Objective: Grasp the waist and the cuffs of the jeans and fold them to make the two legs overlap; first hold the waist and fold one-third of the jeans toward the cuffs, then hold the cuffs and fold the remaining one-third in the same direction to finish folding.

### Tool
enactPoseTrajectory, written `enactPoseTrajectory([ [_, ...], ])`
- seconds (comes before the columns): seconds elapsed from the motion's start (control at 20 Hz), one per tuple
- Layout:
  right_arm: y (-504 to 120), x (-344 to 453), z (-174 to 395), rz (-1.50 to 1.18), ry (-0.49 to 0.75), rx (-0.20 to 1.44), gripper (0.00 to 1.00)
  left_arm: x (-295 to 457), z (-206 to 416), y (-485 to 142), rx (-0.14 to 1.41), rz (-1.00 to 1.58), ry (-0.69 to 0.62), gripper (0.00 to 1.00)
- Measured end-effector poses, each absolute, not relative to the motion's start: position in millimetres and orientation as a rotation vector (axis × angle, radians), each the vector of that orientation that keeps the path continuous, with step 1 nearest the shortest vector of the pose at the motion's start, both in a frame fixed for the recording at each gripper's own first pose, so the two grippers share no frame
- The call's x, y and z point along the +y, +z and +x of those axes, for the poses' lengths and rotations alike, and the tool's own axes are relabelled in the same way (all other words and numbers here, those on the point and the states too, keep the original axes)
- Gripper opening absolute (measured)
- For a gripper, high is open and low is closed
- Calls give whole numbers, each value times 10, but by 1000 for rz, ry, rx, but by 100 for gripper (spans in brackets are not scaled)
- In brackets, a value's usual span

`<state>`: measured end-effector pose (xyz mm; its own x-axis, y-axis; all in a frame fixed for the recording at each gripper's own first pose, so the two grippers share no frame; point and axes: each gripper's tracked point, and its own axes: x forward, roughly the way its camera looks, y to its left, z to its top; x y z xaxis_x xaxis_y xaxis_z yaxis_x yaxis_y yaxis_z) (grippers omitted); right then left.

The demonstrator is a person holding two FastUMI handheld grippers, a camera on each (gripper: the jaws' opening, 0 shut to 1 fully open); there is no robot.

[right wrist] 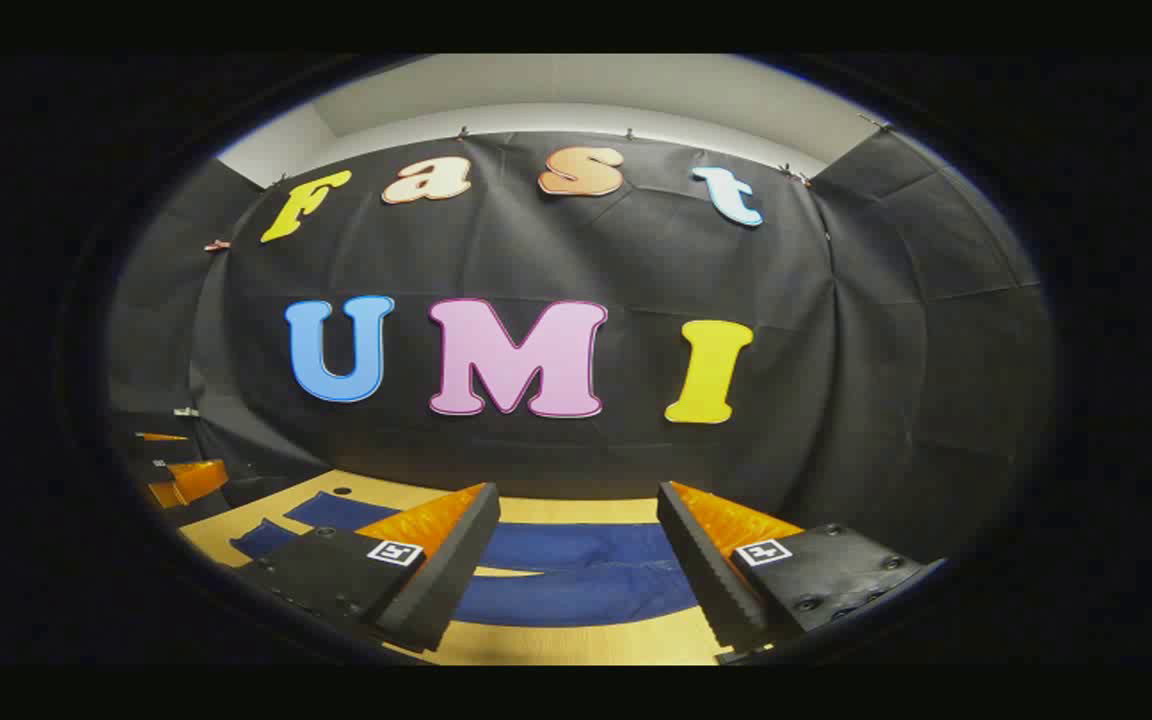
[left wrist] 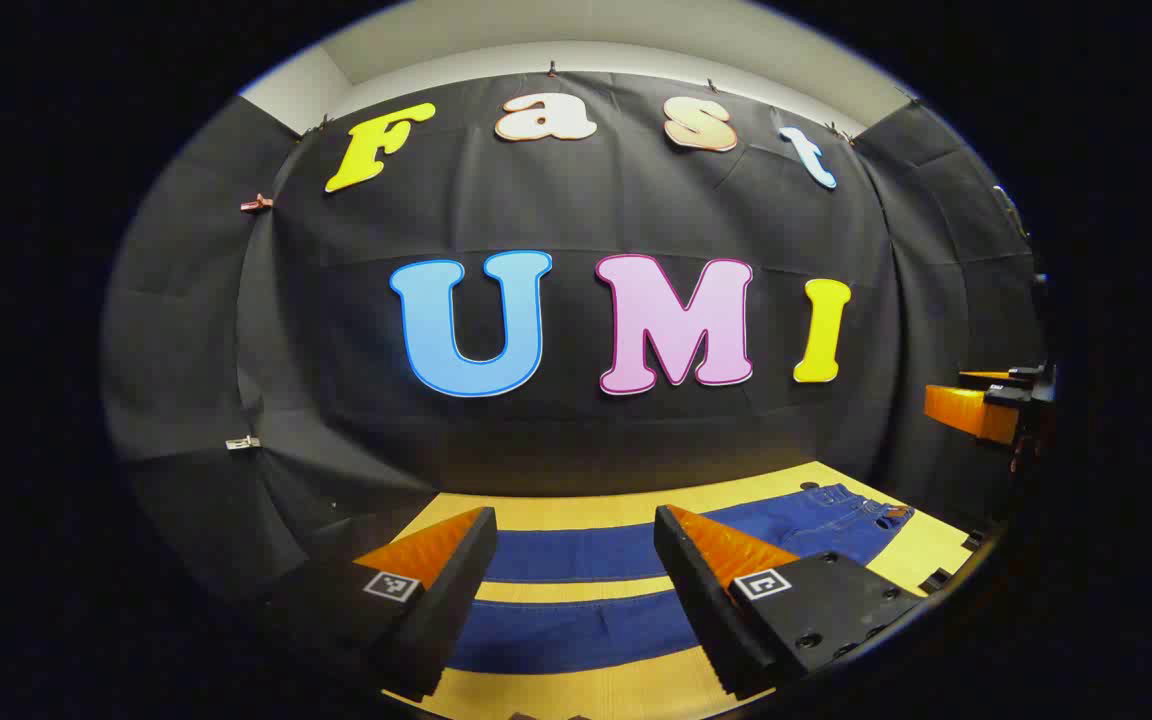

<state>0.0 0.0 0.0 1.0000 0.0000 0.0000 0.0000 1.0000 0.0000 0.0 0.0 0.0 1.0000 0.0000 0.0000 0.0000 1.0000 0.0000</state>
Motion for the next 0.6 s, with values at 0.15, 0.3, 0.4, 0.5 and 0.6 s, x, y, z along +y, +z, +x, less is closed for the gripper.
enactPoseTrajectory([
  [0.15,-19,41,-40,1,4,9,97,14,-53,-24,2,1,-7,98],
  [0.3,-17,97,-91,5,10,8,97,45,-115,-28,4,-5,-11,98],
  [0.4,7,133,-135,5,11,4,97,83,-167,-38,6,-14,-11,98],
  [0.5,10,151,-167,2,11,1,97,116,-205,-74,8,-23,-12,98],
  [0.6,-1,198,-217,1,12,3,97,152,-241,-78,11,-29,-11,98],
])
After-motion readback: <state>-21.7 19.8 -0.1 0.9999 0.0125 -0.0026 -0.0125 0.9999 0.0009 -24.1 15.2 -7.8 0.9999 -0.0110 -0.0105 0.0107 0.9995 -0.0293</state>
